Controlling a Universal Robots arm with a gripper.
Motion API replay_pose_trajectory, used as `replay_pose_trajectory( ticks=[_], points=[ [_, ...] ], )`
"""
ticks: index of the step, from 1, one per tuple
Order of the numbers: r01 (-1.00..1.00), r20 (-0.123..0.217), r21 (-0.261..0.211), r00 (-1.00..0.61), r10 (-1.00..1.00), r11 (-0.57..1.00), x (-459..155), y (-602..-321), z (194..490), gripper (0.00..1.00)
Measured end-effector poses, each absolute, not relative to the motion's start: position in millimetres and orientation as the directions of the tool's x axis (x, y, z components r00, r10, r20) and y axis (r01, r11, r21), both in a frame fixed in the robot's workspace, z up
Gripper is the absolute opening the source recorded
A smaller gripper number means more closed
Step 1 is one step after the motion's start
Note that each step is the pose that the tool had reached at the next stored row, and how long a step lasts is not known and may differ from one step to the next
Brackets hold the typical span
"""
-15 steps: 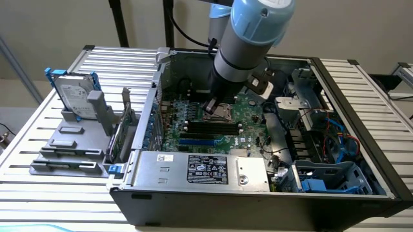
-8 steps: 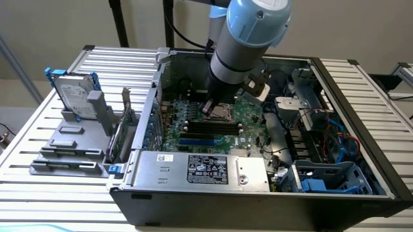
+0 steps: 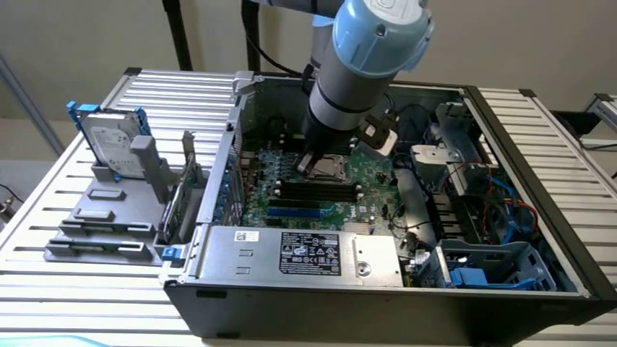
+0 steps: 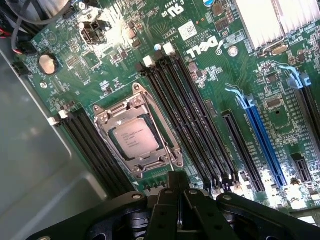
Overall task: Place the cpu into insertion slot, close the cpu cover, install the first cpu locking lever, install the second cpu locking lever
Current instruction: 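Install the second cpu locking lever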
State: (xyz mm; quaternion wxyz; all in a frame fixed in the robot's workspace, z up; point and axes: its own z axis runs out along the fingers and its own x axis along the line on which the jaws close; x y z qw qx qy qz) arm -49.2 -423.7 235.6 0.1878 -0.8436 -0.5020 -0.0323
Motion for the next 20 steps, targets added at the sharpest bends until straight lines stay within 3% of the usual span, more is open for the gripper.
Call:
replay_pose_trajectory(
  ticks=[20],
  points=[
    [0.868, 0.259, -0.255, 0.486, 0.835, -0.426, -71, -415, 210, 0.11]
  ],
)
